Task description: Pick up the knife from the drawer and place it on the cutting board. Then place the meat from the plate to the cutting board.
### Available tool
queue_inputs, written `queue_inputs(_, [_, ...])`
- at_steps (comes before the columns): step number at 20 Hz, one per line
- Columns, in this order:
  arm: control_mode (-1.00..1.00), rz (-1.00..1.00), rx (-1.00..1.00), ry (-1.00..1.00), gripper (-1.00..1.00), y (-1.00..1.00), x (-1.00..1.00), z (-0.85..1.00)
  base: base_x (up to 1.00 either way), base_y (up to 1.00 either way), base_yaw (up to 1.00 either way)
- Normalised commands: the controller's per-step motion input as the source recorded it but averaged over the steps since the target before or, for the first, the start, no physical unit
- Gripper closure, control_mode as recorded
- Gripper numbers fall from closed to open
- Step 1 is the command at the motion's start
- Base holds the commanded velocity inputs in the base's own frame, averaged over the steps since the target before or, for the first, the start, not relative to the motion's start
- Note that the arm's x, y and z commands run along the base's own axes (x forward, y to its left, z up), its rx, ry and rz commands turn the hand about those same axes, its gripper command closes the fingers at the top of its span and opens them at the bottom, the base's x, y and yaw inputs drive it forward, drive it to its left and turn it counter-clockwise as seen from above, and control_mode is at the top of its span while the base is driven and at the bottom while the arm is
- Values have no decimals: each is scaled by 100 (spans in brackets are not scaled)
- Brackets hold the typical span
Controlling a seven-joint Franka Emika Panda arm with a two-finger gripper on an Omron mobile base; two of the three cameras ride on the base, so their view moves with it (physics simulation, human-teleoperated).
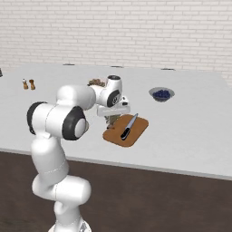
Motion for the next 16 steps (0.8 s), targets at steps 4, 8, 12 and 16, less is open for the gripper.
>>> queue_inputs(4, [-100, -2, 0, 4, 100, -18, 29, -27, 0, 0, 0])
queue_inputs(8, [-100, -1, 0, 6, 100, -7, 33, -29, 0, 0, 0])
queue_inputs(12, [-100, 0, 9, 10, 100, 0, 28, -37, 0, 0, 0])
queue_inputs(16, [-100, 0, 6, 7, 100, 0, 14, -27, 0, 0, 0])
